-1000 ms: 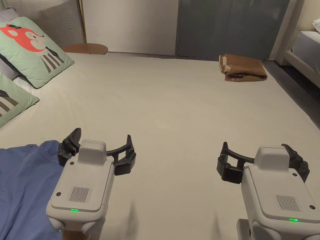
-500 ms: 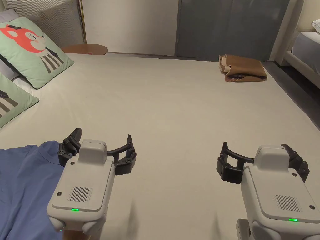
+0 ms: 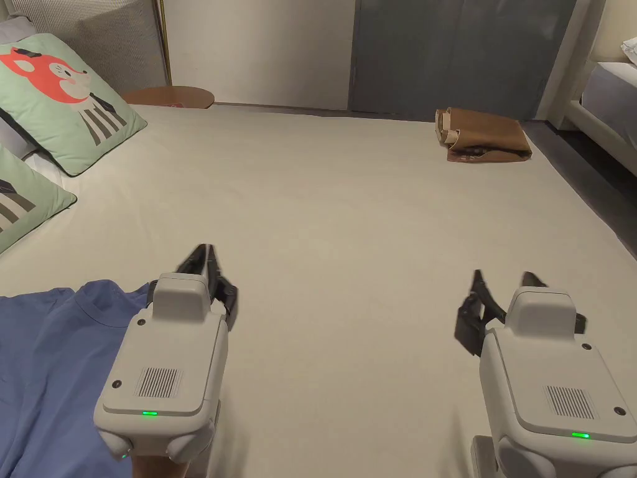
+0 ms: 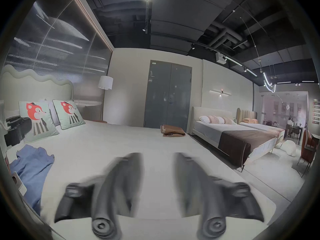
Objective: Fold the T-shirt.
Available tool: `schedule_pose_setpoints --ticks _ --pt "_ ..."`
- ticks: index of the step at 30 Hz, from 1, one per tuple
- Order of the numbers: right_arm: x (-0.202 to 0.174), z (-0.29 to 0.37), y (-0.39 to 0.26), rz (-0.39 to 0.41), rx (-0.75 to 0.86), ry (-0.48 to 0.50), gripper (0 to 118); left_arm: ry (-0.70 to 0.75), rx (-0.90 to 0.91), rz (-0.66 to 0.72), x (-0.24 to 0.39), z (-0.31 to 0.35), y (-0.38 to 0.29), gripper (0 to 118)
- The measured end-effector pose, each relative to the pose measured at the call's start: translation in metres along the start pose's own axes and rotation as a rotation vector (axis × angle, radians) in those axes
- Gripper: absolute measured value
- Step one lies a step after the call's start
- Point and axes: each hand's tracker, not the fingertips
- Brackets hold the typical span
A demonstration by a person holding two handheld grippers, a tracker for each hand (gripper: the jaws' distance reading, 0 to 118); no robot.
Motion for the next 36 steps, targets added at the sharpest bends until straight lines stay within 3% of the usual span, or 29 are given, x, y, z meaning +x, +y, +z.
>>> schedule_pose_setpoints --ticks 1,3,14,28,36 --pt "0.0 -0.002 0.0 0.006 -0.011 -0.001 1 0.002 -0.01 0.002 0.0 -0.001 0.001 0" --pt "-0.001 -0.002 -0.001 0.007 -0.012 -0.014 0 -0.043 -0.027 0.066 -0.006 -0.001 0.004 0" --pt "-0.021 -0.017 0.004 -0.016 -0.017 0.058 0 0.043 -0.028 0.014 -0.034 0.002 0.001 0" --pt "-0.189 -0.037 0.029 -0.017 0.045 0.48 0 0.373 -0.08 -0.019 -0.197 0.067 0.009 0" --pt "-0.254 -0.031 0.029 -0.05 0.023 0.598 0 0.485 -0.154 -0.055 -0.252 0.104 0.0 0"
